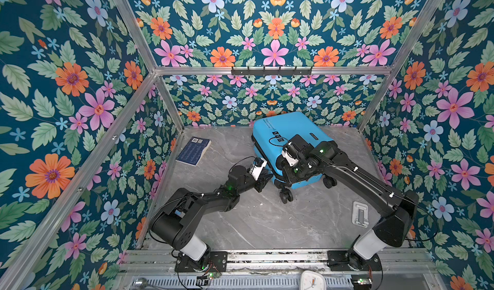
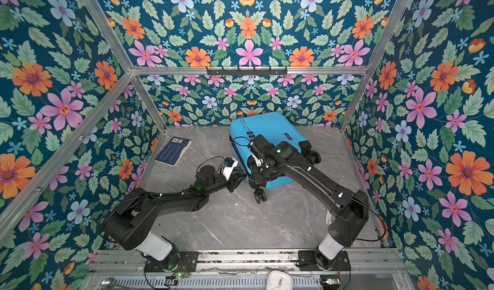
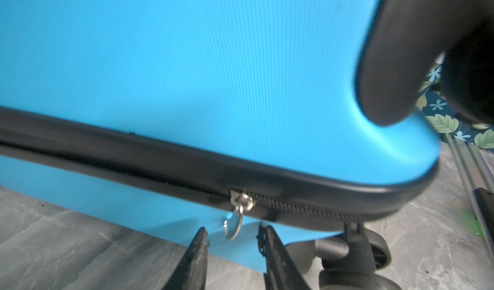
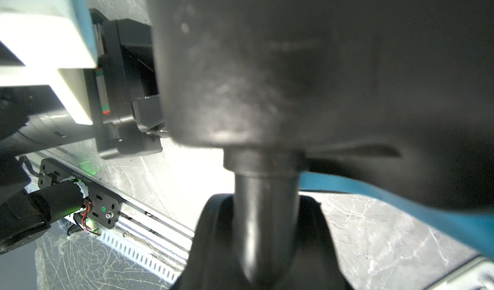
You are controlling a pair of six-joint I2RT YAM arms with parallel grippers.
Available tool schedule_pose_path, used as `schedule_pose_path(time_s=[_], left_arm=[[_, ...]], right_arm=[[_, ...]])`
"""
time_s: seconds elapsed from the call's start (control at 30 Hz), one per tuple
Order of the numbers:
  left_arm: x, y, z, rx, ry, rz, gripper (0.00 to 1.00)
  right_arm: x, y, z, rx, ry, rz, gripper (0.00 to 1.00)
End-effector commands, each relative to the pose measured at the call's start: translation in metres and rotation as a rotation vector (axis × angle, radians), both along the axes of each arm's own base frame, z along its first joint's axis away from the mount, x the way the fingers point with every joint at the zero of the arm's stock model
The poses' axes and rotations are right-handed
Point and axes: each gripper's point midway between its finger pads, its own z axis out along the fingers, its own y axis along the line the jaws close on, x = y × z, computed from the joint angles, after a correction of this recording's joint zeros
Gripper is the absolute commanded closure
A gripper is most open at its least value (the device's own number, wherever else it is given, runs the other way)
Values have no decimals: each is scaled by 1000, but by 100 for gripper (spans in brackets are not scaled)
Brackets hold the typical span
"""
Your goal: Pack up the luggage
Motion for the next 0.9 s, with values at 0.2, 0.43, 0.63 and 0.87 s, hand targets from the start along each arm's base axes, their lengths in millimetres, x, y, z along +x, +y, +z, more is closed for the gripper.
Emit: schedule_pose_path(time_s=[0.2,0.43,0.63,0.87], left_arm=[[8,-9,1,26,-10,-26,77],[15,-8,4,33,-30,0,83],[16,-9,10,51,-50,-8,92],[1,-13,11,91,-32,-64,100]], right_arm=[[12,16,18,90,-71,2,100],[12,16,16,89,-67,3,100],[13,17,15,87,-68,3,100],[17,18,13,85,-76,-5,100]])
